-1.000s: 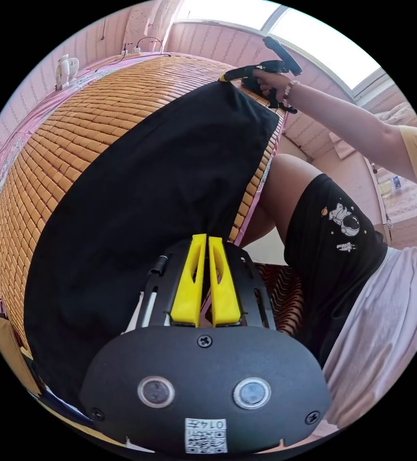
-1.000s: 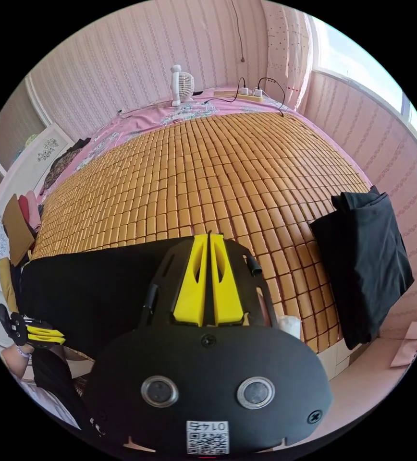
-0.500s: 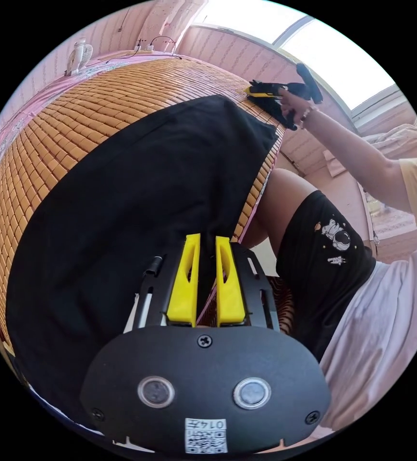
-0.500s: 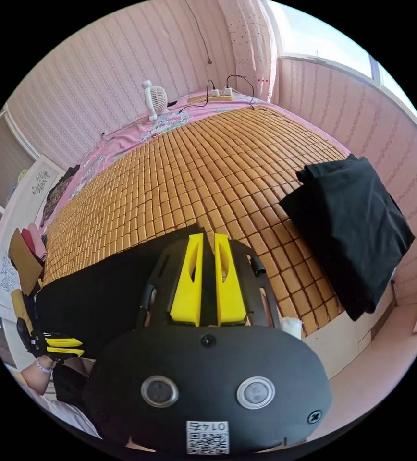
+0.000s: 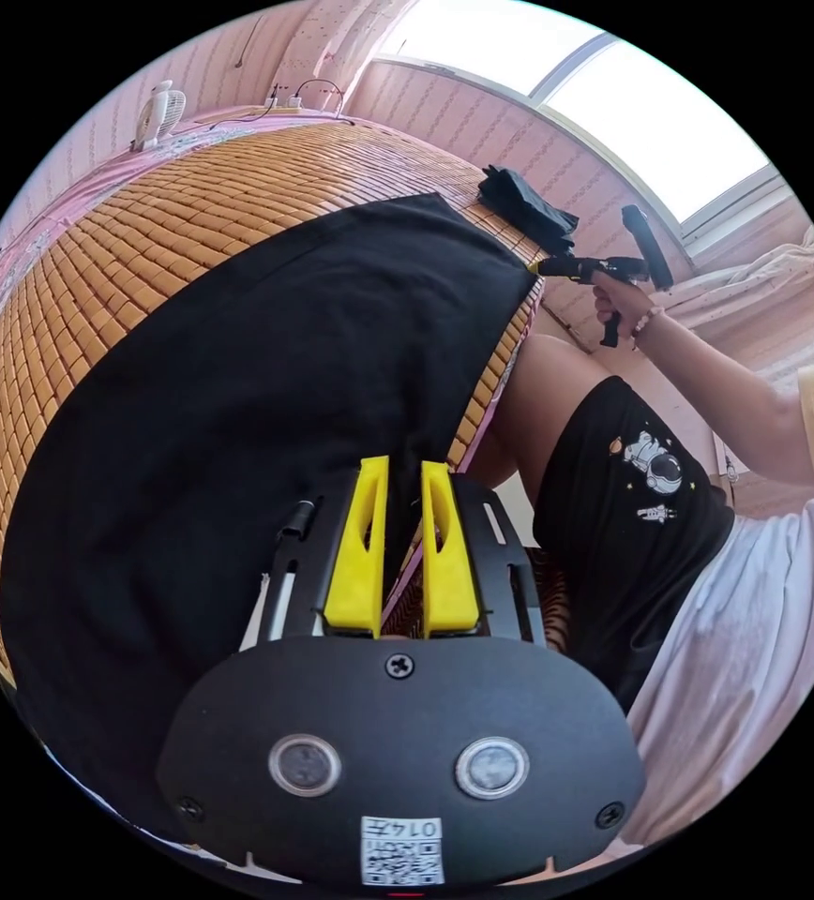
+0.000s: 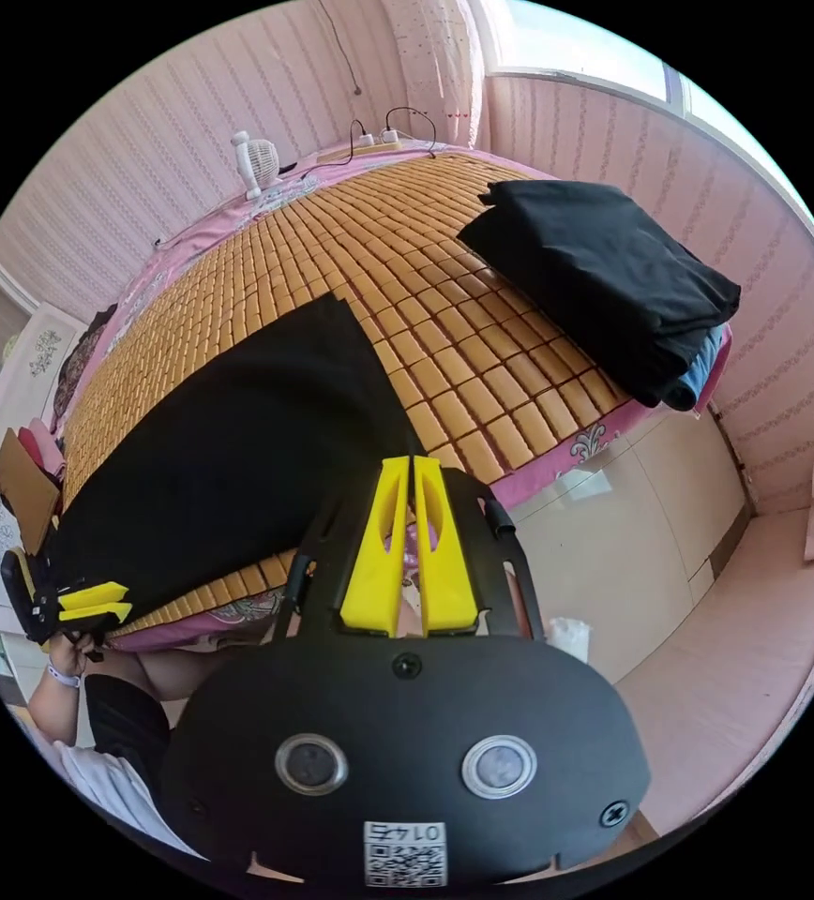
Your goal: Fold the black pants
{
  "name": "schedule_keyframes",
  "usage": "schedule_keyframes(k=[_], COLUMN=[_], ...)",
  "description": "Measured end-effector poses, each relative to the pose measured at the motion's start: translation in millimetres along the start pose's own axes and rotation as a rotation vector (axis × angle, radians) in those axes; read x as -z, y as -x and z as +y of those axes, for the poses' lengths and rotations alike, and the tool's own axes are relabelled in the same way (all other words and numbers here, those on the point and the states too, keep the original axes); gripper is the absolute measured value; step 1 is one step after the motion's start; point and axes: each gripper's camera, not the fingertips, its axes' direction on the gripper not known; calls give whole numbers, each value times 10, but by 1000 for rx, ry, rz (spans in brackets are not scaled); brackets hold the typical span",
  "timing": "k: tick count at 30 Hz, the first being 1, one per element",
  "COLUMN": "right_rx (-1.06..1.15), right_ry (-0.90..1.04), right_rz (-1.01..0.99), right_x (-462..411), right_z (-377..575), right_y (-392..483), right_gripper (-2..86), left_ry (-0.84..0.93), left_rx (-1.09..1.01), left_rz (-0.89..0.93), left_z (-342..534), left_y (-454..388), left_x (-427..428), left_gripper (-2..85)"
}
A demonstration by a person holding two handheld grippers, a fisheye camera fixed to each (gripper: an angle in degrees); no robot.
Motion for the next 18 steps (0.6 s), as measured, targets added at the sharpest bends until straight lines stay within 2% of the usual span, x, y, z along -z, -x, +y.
schedule_keyframes(k=[5, 9, 11, 14, 18], right_rx=[62, 36, 102, 283, 572], right_ry=[3, -11, -37, -88, -91], right_rz=[58, 241, 300, 248, 4], right_x=[-114, -66, -8, 59, -84], right_z=[-47, -49, -36, -26, -64], right_y=[247, 469, 697, 1284, 2481], right_gripper=[8, 10, 10, 7, 2], left_ry=[-19, -79, -162, -193, -161], left_rx=[20, 21, 44, 103, 212], left_rz=[42, 90, 60, -17, -62], left_z=[133, 323, 512, 743, 935], left_y=[-11, -72, -73, 51, 263], left_x=[10, 192, 441, 629, 603], left_gripper=[67, 65, 64, 64, 60])
